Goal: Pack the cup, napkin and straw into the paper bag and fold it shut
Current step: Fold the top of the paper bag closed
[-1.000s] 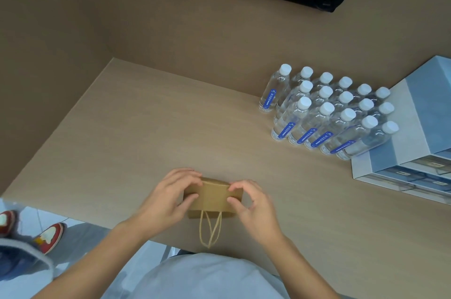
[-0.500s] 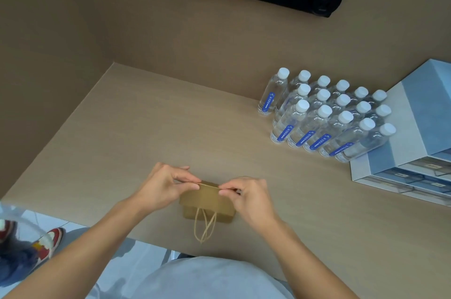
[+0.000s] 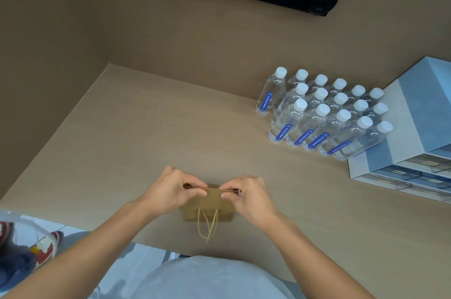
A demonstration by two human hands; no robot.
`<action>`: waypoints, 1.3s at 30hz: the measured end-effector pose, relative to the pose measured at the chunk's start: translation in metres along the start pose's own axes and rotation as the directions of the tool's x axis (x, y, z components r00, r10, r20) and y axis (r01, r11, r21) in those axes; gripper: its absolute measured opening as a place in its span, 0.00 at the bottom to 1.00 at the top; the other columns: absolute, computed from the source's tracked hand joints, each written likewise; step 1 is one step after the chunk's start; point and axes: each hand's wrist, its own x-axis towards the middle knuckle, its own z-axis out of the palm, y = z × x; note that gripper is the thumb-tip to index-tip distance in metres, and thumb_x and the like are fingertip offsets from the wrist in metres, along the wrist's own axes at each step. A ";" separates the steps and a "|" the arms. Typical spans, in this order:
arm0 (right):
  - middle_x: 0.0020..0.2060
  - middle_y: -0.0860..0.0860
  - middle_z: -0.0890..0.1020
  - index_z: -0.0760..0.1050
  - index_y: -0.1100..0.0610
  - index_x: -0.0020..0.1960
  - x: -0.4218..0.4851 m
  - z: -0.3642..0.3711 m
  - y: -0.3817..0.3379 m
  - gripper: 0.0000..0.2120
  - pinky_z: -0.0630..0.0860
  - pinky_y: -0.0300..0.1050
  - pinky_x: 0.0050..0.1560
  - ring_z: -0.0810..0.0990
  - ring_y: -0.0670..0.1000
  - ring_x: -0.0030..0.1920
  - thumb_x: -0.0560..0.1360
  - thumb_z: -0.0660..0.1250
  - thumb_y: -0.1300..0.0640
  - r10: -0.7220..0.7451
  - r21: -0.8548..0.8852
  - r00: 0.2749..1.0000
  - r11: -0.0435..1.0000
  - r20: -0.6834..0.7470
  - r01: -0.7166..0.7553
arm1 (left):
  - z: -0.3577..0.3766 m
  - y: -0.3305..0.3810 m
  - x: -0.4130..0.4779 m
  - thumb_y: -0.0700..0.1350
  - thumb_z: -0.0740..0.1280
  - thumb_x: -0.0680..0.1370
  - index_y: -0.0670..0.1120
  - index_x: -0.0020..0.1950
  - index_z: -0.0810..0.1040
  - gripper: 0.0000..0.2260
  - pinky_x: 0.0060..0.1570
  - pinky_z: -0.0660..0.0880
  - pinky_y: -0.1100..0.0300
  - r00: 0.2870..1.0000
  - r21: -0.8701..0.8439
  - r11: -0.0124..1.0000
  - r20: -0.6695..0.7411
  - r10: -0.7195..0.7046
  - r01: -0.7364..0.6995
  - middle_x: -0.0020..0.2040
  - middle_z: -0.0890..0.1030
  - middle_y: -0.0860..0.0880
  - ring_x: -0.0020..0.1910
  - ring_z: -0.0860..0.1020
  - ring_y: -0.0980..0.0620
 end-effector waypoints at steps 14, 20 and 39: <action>0.32 0.54 0.85 0.81 0.55 0.39 0.017 0.012 -0.015 0.12 0.79 0.46 0.35 0.83 0.56 0.37 0.62 0.61 0.62 0.144 -0.025 0.988 0.989 -0.047 -0.145 | 0.032 0.075 0.070 0.39 0.72 0.71 0.41 0.52 0.80 0.11 0.46 0.75 0.54 0.845 0.669 0.708 0.227 -0.485 0.226 0.57 0.81 0.41 0.57 0.80 0.41; 0.38 0.49 0.88 0.86 0.49 0.43 0.016 0.010 0.000 0.10 0.82 0.44 0.44 0.85 0.46 0.43 0.63 0.77 0.57 0.306 0.051 0.949 0.949 0.077 -0.310 | 0.051 0.084 0.112 0.46 0.71 0.76 0.46 0.68 0.71 0.22 0.59 0.73 0.51 0.326 0.789 0.493 0.605 -0.726 -0.367 0.61 0.77 0.42 0.61 0.76 0.41; 0.20 0.41 0.75 0.79 0.44 0.34 0.016 0.044 0.003 0.07 0.68 0.35 0.28 0.70 0.42 0.23 0.63 0.77 0.51 0.343 0.121 0.938 0.934 -0.046 -0.336 | -0.008 -0.015 0.031 0.49 0.75 0.72 0.51 0.47 0.85 0.05 0.48 0.73 0.63 0.973 0.199 0.971 0.216 0.086 -0.130 0.43 0.87 0.52 0.43 0.82 0.55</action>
